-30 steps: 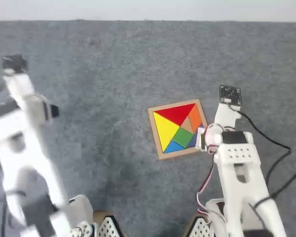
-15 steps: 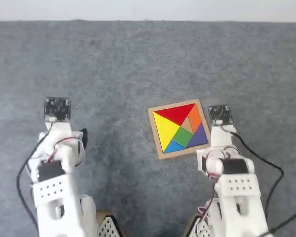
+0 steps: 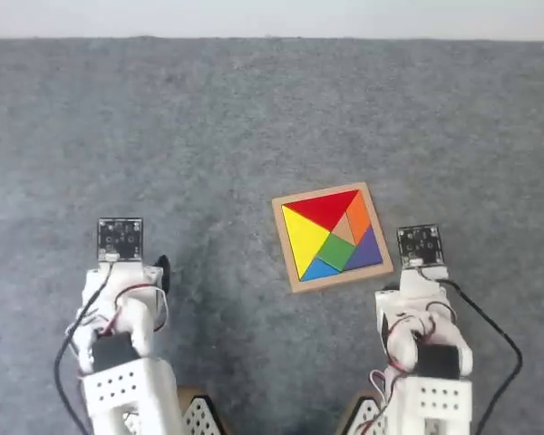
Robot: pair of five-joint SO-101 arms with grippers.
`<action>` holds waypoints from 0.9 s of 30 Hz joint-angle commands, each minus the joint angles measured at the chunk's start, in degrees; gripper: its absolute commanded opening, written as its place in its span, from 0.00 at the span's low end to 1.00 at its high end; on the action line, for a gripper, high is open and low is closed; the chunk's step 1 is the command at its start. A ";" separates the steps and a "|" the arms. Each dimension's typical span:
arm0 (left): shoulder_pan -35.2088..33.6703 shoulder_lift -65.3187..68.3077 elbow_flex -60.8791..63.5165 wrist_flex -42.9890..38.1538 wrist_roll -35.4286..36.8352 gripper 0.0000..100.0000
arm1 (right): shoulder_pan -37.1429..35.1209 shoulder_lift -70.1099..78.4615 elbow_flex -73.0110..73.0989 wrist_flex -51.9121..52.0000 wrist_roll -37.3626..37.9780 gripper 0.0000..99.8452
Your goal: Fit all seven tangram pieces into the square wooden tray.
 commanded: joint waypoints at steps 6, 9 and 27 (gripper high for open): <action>0.35 -16.26 -0.40 9.76 -0.35 0.24 | 0.75 -6.02 0.62 7.96 1.49 0.01; 0.26 -17.67 -0.57 16.53 -0.35 0.24 | 0.75 -5.93 0.70 8.04 1.49 0.01; 21.10 -17.93 -0.66 23.21 12.92 0.24 | 11.12 -6.11 0.62 11.21 1.58 0.01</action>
